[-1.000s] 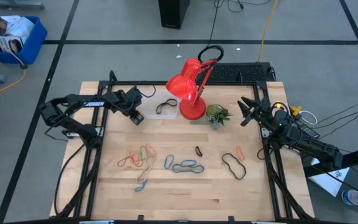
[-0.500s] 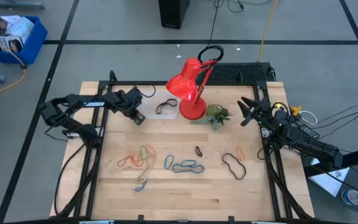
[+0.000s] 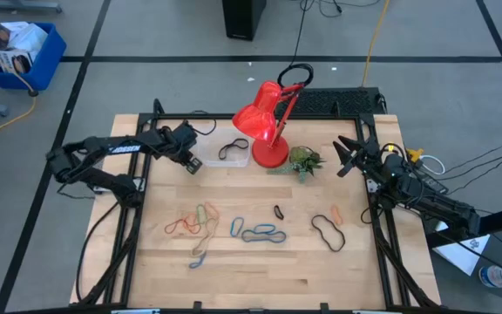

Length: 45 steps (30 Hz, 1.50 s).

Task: Pick and place rubber bands into bin
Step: Put the top green rubber band into the transparent bin

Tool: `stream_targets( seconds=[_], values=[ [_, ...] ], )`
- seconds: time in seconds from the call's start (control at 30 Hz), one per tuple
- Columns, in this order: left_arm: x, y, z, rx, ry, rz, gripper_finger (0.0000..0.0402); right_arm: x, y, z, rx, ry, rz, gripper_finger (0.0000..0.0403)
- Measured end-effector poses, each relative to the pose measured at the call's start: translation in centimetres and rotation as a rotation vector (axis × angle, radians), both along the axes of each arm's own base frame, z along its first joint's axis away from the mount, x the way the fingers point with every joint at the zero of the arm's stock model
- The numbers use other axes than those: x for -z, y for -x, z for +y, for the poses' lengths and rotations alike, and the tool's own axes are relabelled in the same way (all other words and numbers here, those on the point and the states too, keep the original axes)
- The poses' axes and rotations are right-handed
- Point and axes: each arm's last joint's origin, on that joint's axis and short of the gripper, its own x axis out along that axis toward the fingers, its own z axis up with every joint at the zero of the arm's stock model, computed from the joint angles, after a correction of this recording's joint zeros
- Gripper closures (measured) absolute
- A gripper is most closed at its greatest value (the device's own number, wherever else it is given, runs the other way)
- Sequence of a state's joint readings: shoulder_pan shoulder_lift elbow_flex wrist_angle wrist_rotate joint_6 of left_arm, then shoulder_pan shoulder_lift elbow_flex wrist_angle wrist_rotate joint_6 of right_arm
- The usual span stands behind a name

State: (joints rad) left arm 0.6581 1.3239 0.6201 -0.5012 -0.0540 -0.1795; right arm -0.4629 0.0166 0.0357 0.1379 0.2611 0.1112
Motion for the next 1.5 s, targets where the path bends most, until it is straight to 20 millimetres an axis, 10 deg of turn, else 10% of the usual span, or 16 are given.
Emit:
stream_targets(
  seconds=[0.53,0.87,1.5],
  values=[
    [-8.2,2.4,-3.4,0.043,-0.255,-0.405,0.0400,0.0,0.0,0.0,0.002,0.000,0.000,0.0261],
    [-12.7,0.5,-3.9,0.090,-0.438,-0.862,0.0400,0.0,0.0,0.0,0.004,0.003,0.003,0.0261],
    [-10.3,-7.4,-0.4,0.139,-0.231,-0.402,0.0401,0.0,0.1,-0.1,0.033,0.011,0.012,0.0261]
  ],
)
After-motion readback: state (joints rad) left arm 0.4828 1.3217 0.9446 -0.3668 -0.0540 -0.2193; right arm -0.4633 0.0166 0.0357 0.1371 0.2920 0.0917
